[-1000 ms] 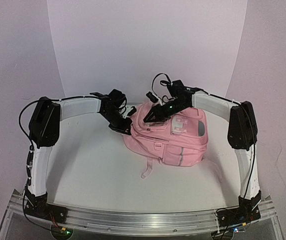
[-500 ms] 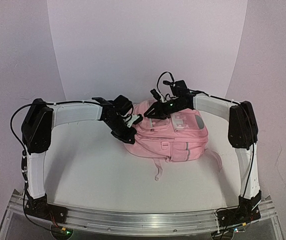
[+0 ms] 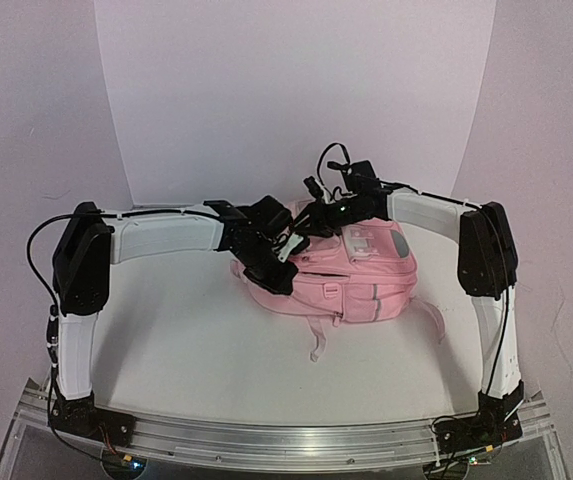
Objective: Pack the student bag
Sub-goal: Zip the student bag at the center of the board.
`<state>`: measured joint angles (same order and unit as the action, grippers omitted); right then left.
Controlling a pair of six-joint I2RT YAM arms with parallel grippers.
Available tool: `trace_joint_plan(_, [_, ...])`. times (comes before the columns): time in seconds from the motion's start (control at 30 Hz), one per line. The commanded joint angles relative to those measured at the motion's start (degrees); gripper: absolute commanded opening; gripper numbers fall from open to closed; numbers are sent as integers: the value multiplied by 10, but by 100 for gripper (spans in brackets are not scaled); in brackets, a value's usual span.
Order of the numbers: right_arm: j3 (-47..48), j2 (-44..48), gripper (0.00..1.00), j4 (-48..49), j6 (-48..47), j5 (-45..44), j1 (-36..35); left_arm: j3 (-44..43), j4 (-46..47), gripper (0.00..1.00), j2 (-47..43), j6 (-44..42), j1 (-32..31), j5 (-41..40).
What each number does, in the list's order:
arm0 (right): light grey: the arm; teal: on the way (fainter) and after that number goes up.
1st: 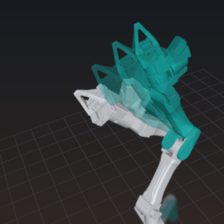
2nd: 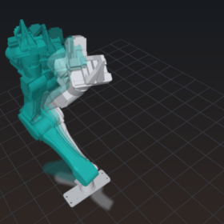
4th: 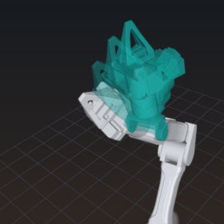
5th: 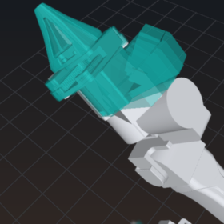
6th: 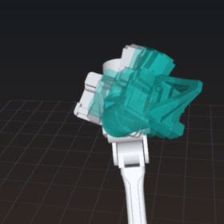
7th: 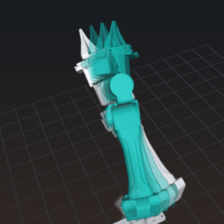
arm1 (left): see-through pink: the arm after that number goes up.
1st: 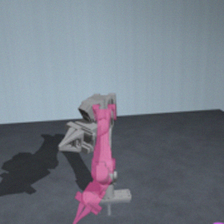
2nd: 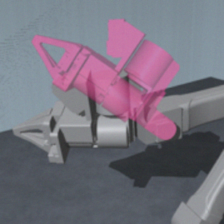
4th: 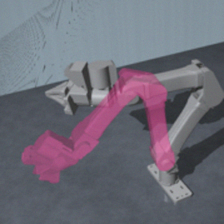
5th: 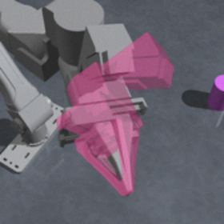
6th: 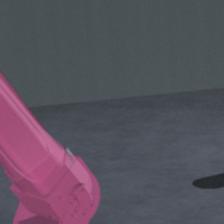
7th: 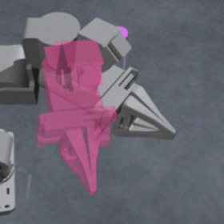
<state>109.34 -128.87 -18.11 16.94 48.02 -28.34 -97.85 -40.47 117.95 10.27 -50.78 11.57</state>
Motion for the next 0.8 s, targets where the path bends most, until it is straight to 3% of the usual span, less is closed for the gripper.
trace_joint_plan(0.0, [-38, -40, 32, -18, 1, -106, 29, -47, 3, 0, 23, -21, -48, 37])
trace_joint_plan(0.2, [-41, -40, 32, -16, 7, -103, 29, -107, 7, 0, 69, -33, -57, 35])
trace_joint_plan(0.5, [-53, -37, 32, -13, 13, -102, 23, -245, -43, 0, 159, -118, -73, 47])
trace_joint_plan(0.77, [-58, -35, 32, -9, 17, -100, 18, -306, -52, 0, 199, -167, -76, 47])
